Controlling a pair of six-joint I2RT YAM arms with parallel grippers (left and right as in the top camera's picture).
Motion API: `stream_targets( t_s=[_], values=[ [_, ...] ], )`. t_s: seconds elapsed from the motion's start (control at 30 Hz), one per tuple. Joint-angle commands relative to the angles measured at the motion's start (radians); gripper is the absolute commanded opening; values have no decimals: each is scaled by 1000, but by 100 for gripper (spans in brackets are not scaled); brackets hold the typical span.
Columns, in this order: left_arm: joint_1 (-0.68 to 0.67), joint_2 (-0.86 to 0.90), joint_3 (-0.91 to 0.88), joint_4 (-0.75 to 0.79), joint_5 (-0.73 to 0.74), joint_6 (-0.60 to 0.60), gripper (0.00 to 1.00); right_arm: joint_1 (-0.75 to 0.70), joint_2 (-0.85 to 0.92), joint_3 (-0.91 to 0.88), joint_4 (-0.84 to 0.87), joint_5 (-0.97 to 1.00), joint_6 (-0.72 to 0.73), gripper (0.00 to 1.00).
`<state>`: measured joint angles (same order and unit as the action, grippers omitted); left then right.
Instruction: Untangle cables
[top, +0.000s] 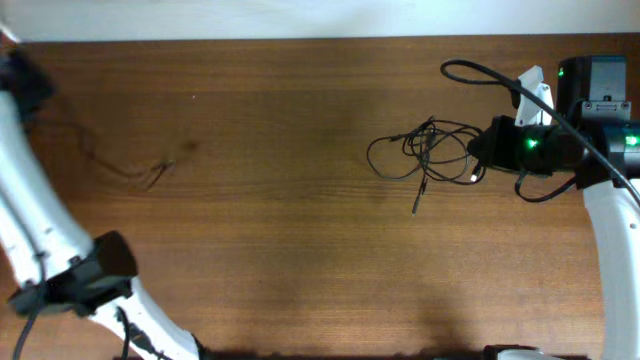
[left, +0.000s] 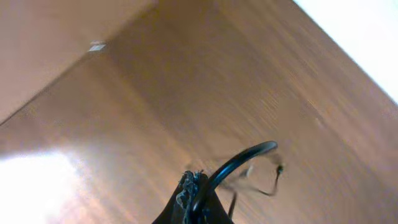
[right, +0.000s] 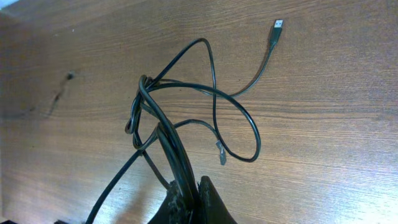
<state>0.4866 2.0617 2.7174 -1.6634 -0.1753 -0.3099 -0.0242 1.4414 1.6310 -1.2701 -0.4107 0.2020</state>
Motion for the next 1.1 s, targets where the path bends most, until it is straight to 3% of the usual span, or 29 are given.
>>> stream_targets(
  t_s=[0.0,0.1,0.23,0.27,0.33,0.5,0.53,0.73,0.8,0.9,1.03,1.07],
  values=[
    [178,-42,14,31,-2,-60,0,5,1,-3,-5,-1,-11,4],
    [265,-70,14,61,-2,-60,0,5,1,-3,-22,-1,-3,4],
    [280,-70,12,22,-1,-60,0,5,1,-3,-28,-1,-3,4],
    [280,-62,12,-4,-1,-60,4,5,1,-3,-28,-1,-3,4],
    [280,-43,10,-25,0,-55,49,5,1,-3,-27,-1,-3,4],
    [280,-33,-141,-22,3,-53,81,5,1,-3,-28,-1,-3,4],
    [280,-32,-168,-13,3,-53,100,5,1,-3,-28,-1,-3,4],
    [278,-33,-196,32,66,-58,100,5,1,-3,-29,-1,-3,4],
    [246,-48,-194,54,168,33,98,5,1,-3,-29,-1,-3,4],
    [153,-90,-194,72,209,79,92,5,1,-3,-29,-1,-4,4],
    [-68,-107,-195,76,213,127,83,5,2,-3,-33,0,-4,4],
    [-131,-107,-196,76,213,130,77,5,2,-3,-36,0,-4,4]
  ],
)
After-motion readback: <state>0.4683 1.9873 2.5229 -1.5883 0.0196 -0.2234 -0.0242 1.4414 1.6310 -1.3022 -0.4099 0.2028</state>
